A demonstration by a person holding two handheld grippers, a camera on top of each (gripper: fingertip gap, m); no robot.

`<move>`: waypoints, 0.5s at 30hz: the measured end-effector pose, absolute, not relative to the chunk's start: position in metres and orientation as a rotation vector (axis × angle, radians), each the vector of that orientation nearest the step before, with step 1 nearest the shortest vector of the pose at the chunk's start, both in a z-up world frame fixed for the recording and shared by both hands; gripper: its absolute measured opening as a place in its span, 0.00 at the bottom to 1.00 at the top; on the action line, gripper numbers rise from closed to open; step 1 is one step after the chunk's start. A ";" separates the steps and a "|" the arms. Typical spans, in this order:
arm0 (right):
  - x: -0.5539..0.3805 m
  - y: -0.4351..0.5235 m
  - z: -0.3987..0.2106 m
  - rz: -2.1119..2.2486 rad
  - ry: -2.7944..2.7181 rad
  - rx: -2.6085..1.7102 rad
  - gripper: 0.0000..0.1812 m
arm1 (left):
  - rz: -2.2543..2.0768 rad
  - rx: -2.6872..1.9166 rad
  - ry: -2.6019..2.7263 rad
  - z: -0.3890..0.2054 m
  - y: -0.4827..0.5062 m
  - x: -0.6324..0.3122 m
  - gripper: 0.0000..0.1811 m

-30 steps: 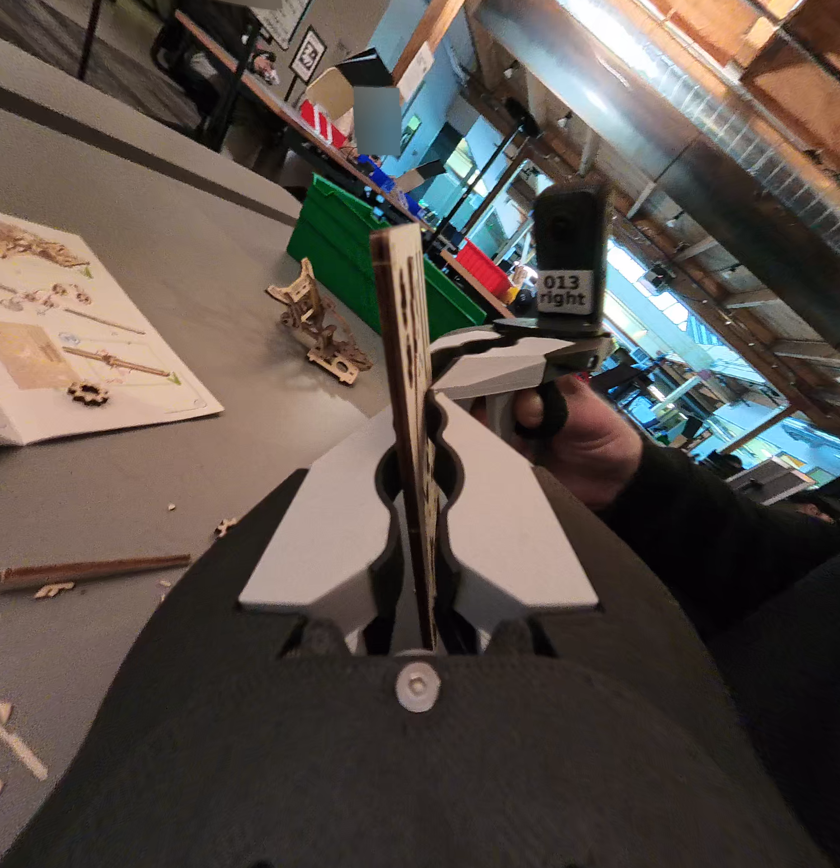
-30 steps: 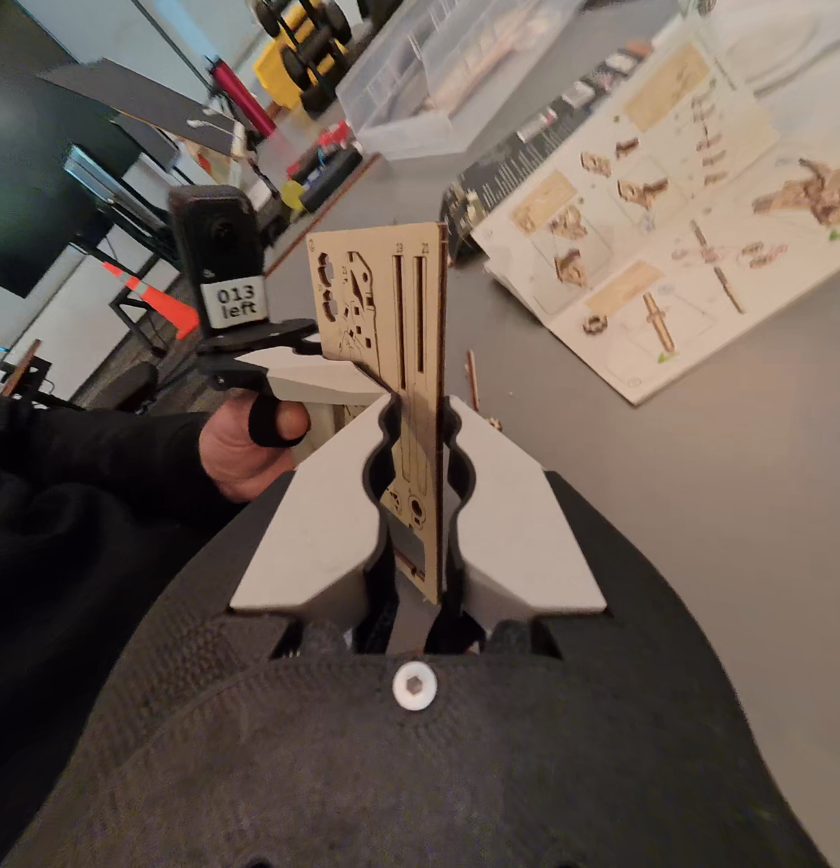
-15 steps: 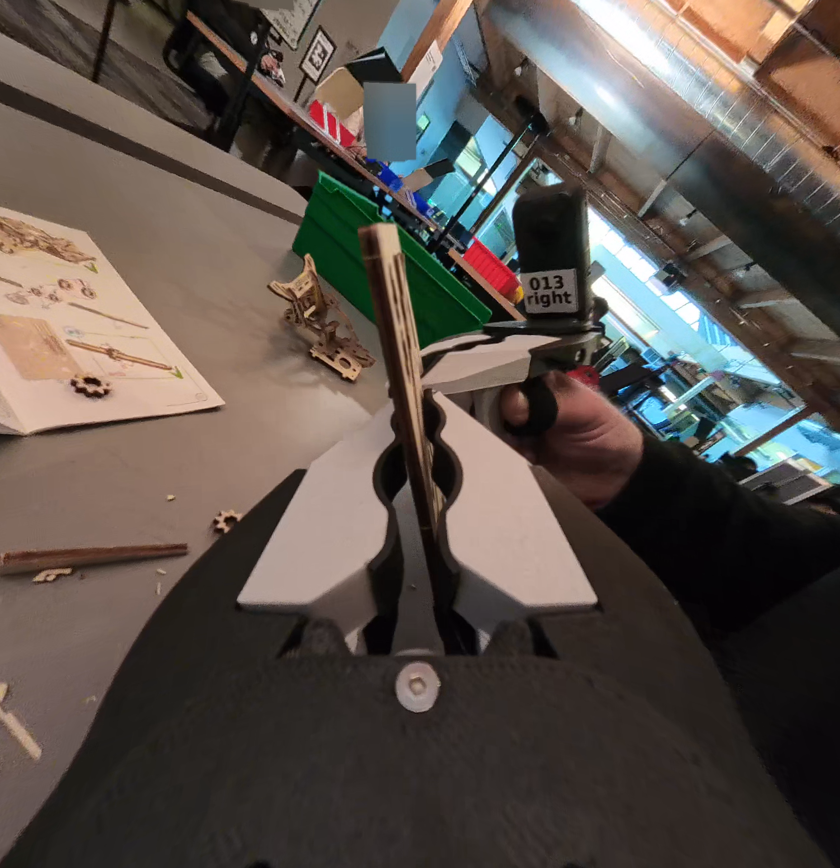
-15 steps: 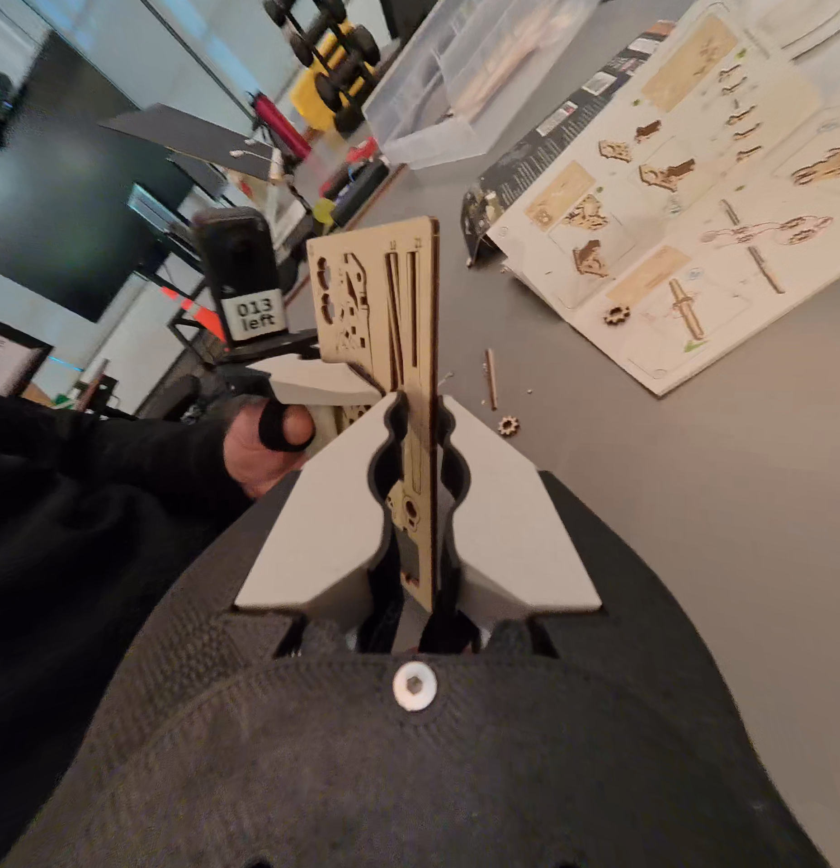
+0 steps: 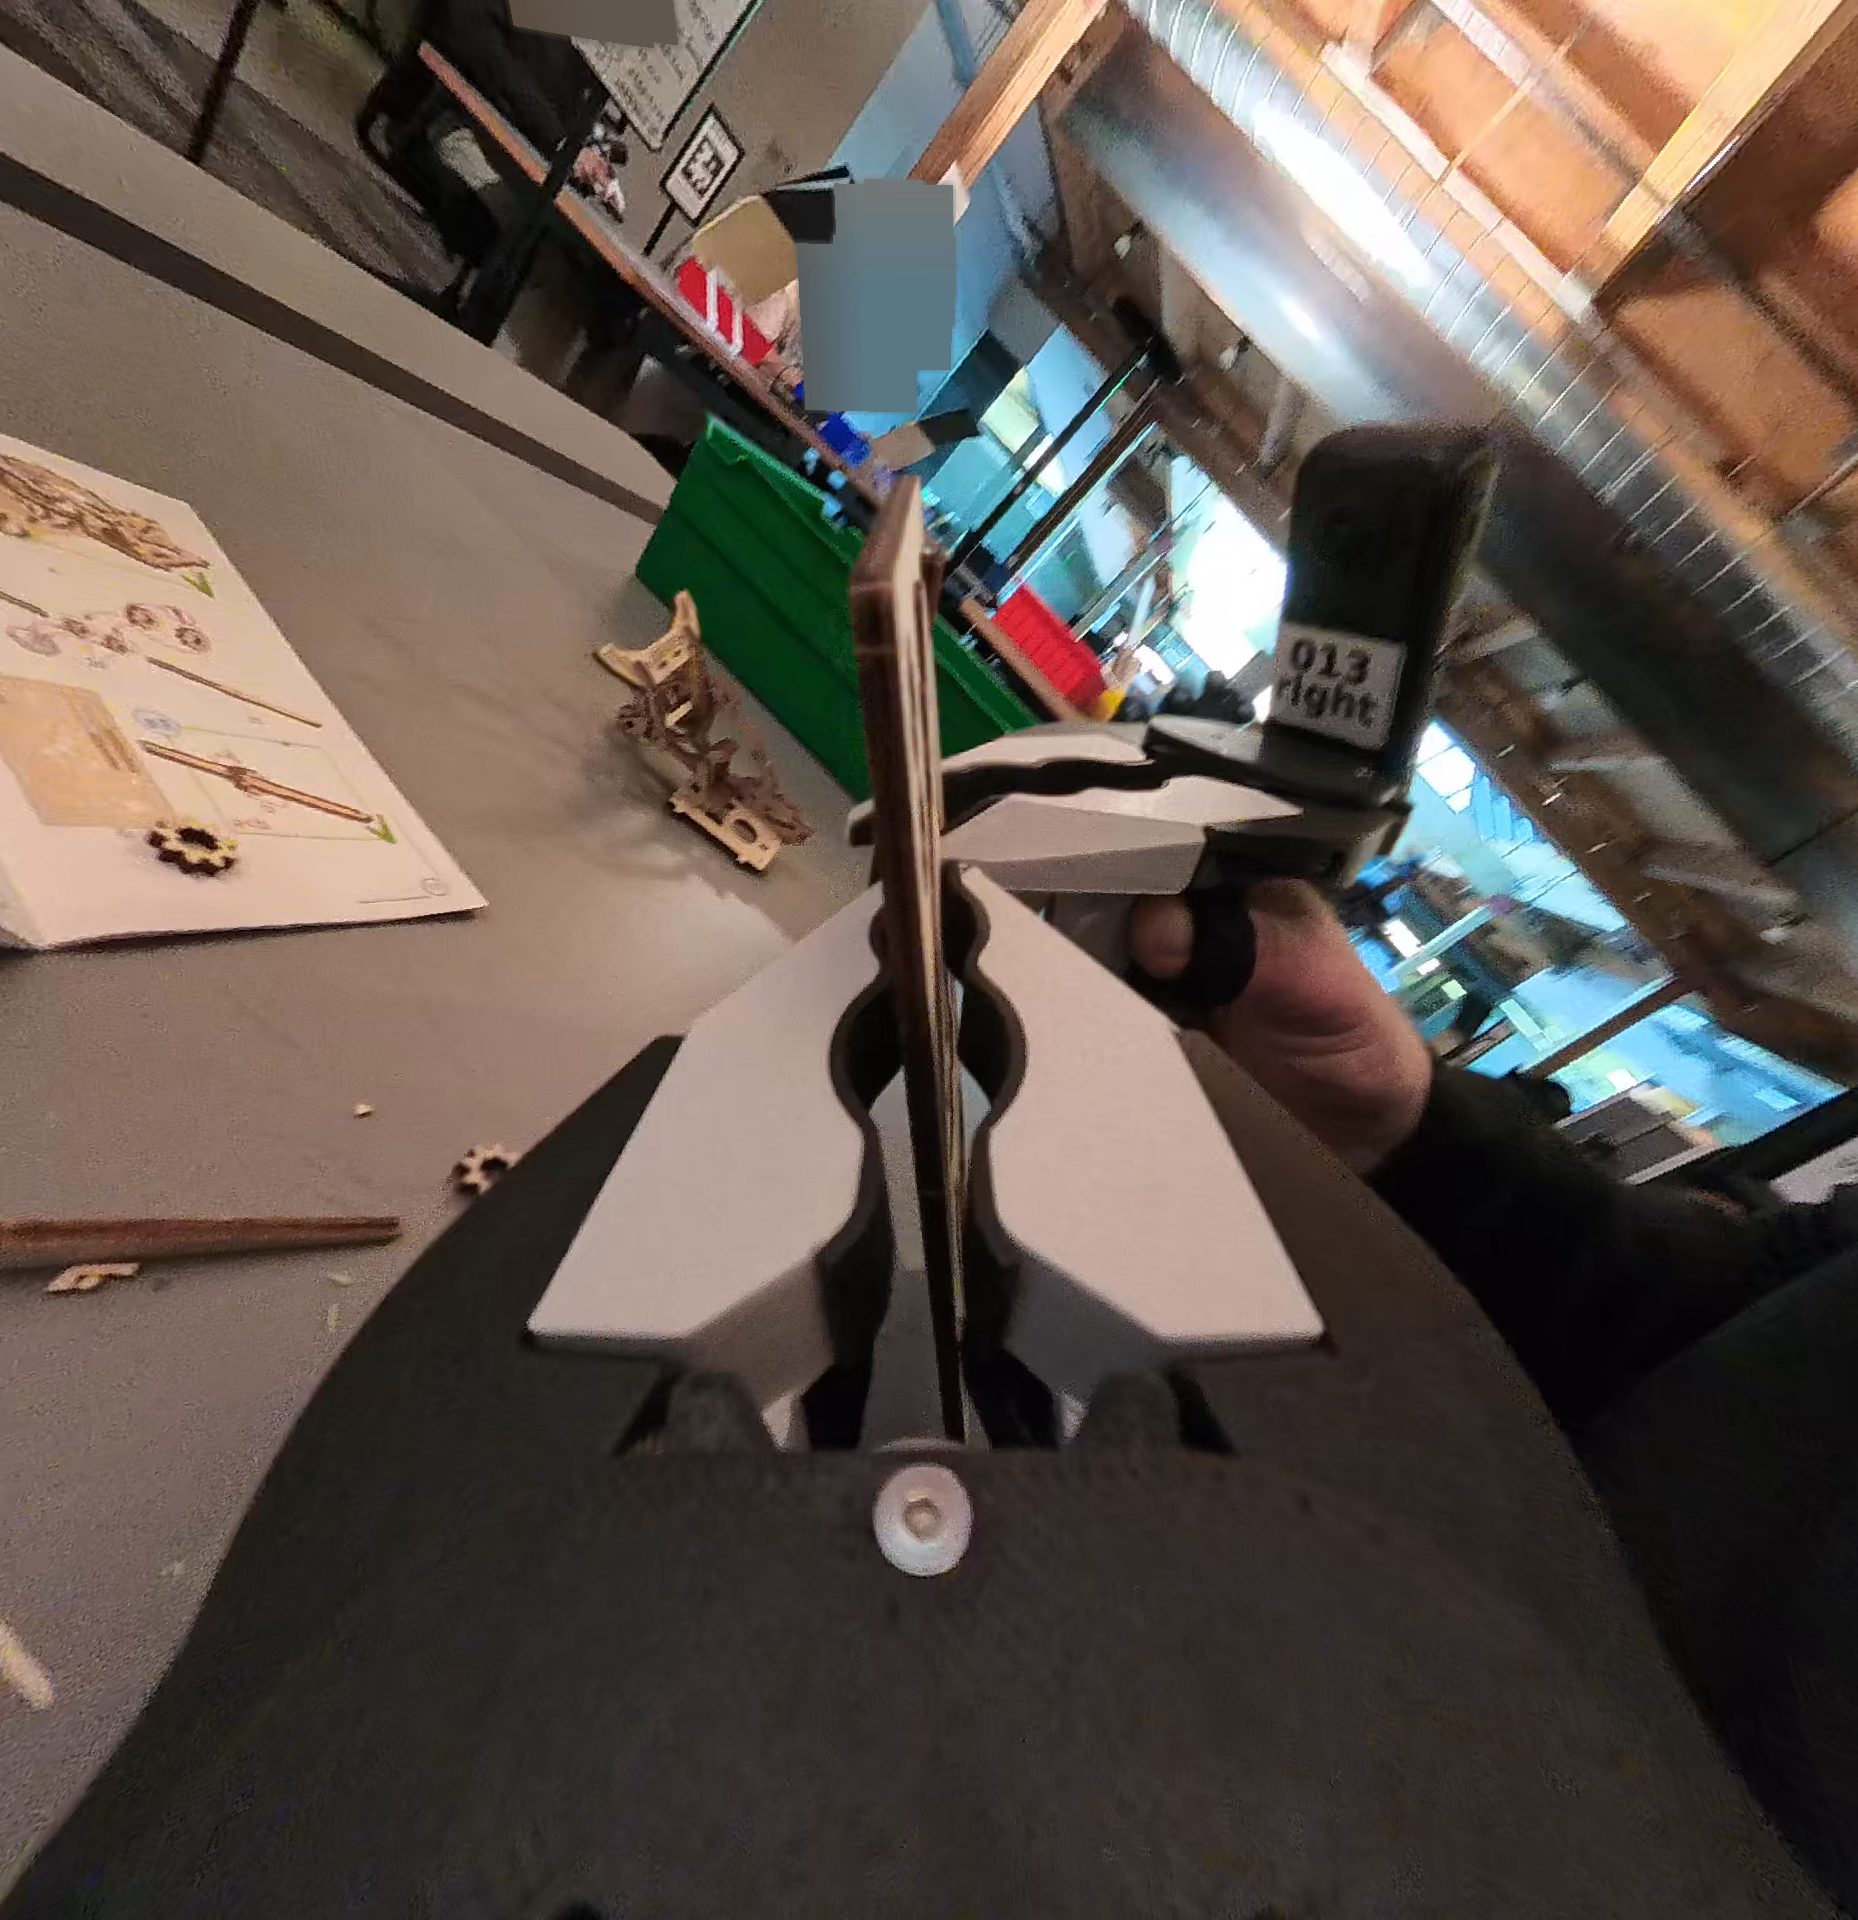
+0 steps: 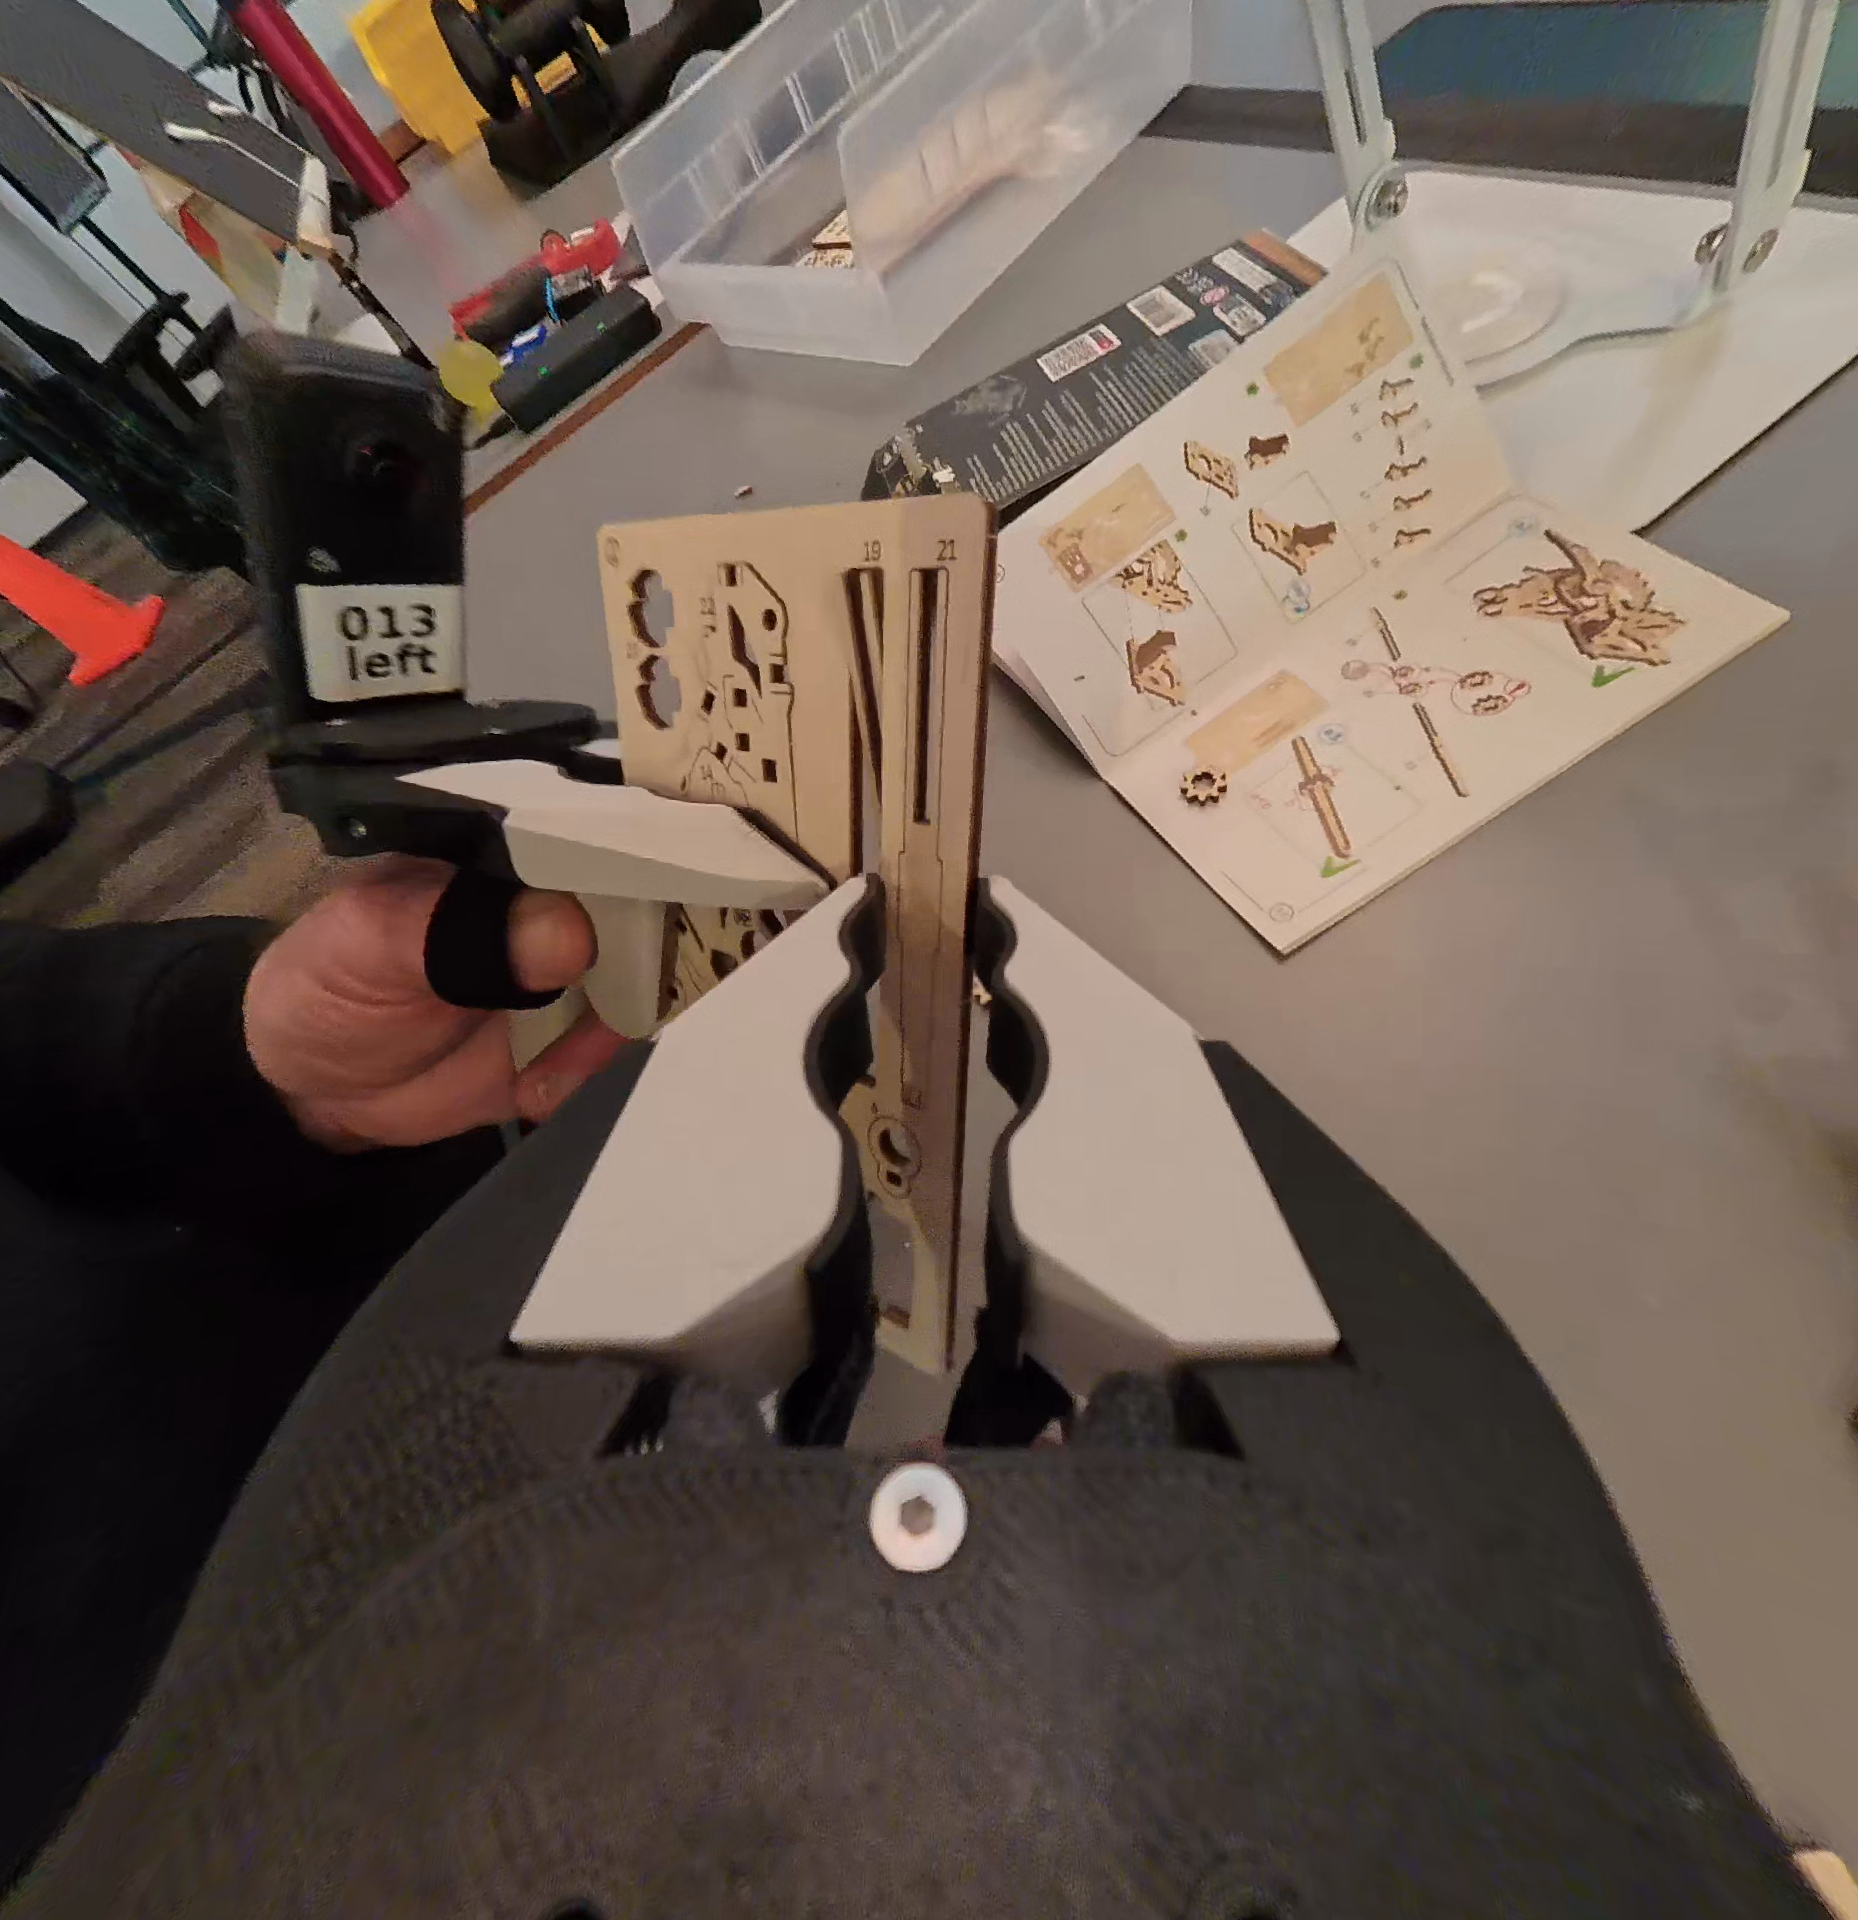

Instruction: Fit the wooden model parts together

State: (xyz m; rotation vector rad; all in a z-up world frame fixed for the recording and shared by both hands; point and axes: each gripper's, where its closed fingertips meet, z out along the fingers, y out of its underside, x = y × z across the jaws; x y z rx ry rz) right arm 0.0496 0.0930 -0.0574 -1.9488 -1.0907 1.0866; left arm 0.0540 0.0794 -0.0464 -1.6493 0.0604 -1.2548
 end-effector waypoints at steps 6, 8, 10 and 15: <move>0.048 0.092 -0.047 1.145 -1.066 -1.918 0.08 | -1.287 -1.625 0.039 -0.041 0.080 0.053 0.01; 0.046 0.094 -0.046 1.000 -1.127 -1.895 0.08 | -1.305 -1.618 0.017 -0.040 0.081 0.049 0.01; 0.046 0.094 -0.046 1.044 -1.112 -1.915 0.09 | -1.304 -1.633 -0.006 -0.042 0.083 0.043 0.01; 0.053 0.098 -0.037 1.090 -1.118 -1.881 0.09 | -1.329 -1.638 -0.037 -0.048 0.085 0.026 0.01</move>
